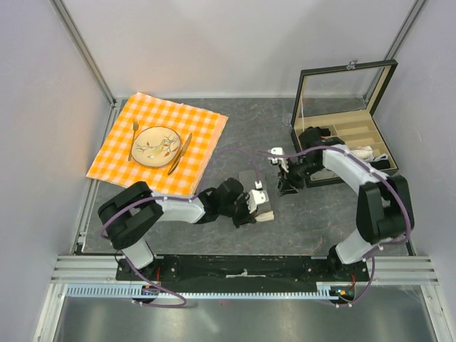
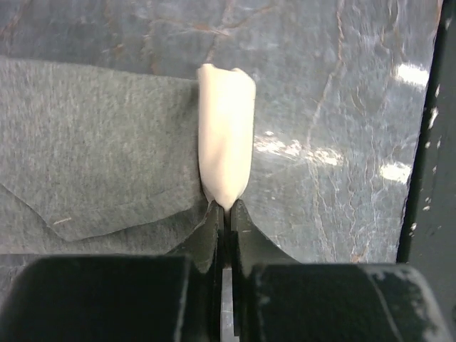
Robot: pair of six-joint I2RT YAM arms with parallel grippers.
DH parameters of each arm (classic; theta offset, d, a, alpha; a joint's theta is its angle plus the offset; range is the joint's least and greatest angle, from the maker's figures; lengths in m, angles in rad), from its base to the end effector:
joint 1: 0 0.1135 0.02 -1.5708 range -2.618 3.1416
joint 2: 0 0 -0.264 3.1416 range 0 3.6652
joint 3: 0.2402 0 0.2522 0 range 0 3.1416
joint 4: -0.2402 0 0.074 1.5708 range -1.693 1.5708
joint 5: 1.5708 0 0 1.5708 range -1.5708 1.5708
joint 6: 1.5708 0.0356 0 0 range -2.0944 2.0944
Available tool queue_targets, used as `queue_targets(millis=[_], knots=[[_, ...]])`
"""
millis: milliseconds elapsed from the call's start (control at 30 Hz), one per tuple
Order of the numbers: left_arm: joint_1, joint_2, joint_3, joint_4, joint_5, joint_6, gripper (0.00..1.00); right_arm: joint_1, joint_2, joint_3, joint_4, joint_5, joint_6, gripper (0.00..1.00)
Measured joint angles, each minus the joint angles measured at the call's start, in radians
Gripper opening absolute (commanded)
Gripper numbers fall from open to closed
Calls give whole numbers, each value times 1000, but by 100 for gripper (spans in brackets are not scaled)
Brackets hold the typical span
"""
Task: Roll the underwear
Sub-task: Roll the underwear to the center of the board.
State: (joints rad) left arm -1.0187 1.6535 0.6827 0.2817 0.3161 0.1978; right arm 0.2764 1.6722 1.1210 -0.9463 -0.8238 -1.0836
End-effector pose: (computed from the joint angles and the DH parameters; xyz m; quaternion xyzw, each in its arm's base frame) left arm 0.1547 -0.2722 0.1397 0.5655 0.6946 -0.2987 0.3296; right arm 0.2757 0.1054 0.2010 -0.5872 0.7028 0.3547 0.1880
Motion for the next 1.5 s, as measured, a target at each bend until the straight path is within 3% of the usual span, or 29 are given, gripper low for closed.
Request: queue_targets(millis=[267,400,500,833,933,1100,1300,1500], knots=[[250,201,175,-82,403,-306,2,15,-333,-193,105,13,-98,52],[322,317,251,-104,577,-451,2,192,-431,-358,235,95,-110,57],[344,357,275,-109,631,-522,2,311,-451,-439,332,174,-110,56],[357,383,299,-135,653,-610,9,410,-337,-481,571,388,-122,53],[357,383,300,-138,649,-619,16,422,-304,-485,602,417,-126,48],[359,376,292,-124,644,-645,39,427,-261,-473,652,449,-125,32],[361,247,196,-85,546,-654,47,426,-200,-414,646,460,-100,18],[365,-5,11,-21,386,-601,48,384,-154,-335,539,388,-70,14]])
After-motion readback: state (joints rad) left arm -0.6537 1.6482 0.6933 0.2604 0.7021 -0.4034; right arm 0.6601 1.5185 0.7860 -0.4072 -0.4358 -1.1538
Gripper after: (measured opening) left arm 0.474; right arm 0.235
